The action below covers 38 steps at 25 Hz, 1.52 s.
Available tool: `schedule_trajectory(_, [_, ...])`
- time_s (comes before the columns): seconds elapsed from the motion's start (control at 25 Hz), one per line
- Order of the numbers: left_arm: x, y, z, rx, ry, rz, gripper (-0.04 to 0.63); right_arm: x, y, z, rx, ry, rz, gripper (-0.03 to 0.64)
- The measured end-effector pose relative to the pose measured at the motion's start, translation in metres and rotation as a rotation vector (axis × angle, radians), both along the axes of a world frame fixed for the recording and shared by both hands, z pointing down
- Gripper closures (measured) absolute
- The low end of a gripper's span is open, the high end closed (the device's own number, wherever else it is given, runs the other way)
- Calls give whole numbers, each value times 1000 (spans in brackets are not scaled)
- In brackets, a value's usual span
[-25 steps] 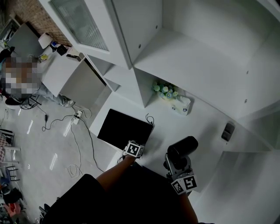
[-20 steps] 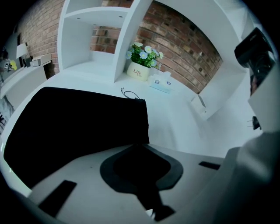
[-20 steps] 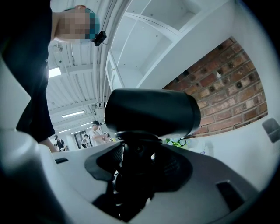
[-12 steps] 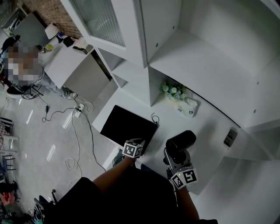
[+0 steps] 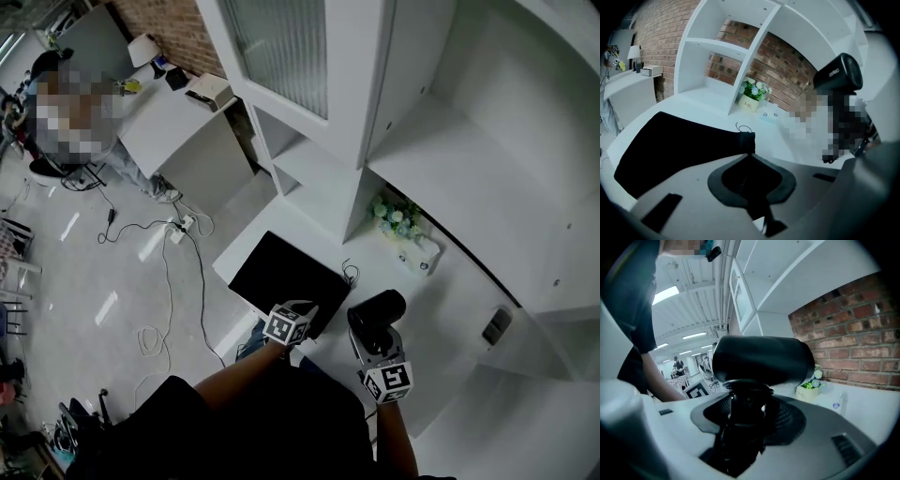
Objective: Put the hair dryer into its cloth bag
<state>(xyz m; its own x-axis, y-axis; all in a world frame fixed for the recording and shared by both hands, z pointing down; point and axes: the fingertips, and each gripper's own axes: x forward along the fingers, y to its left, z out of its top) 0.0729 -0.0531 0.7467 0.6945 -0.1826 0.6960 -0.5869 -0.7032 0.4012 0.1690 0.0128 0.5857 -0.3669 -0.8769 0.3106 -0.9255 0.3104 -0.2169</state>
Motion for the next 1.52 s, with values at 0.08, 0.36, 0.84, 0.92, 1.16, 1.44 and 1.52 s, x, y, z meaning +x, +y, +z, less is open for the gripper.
schedule_trajectory(0.08, [1, -4, -4, -4, 12, -9, 563, -2, -2, 19, -39, 30, -15, 382])
schedule_trajectory(0.36, [8, -6, -24, 115, -29, 93, 563, -17, -2, 82, -171, 100, -118, 382])
schedule_trajectory(0.84, [11, -1, -43, 165, 12, 93, 563, -36, 5, 160, -392, 191, -192, 382])
schedule_trajectory(0.92, [9, 1, -44, 156, 27, 79, 563, -42, 6, 169, -418, 214, -219, 382])
schedule_trajectory(1.16, [6, 6, -45, 221, 17, 111, 563, -60, 7, 188, -479, 202, -257, 382])
schedule_trajectory(1.44, [5, 8, -45, 203, 27, 110, 563, -70, 4, 204, -517, 228, -300, 382])
schedule_trajectory(1.52, [3, 8, -45, 201, 27, 110, 563, -73, 3, 209, -528, 249, -318, 382])
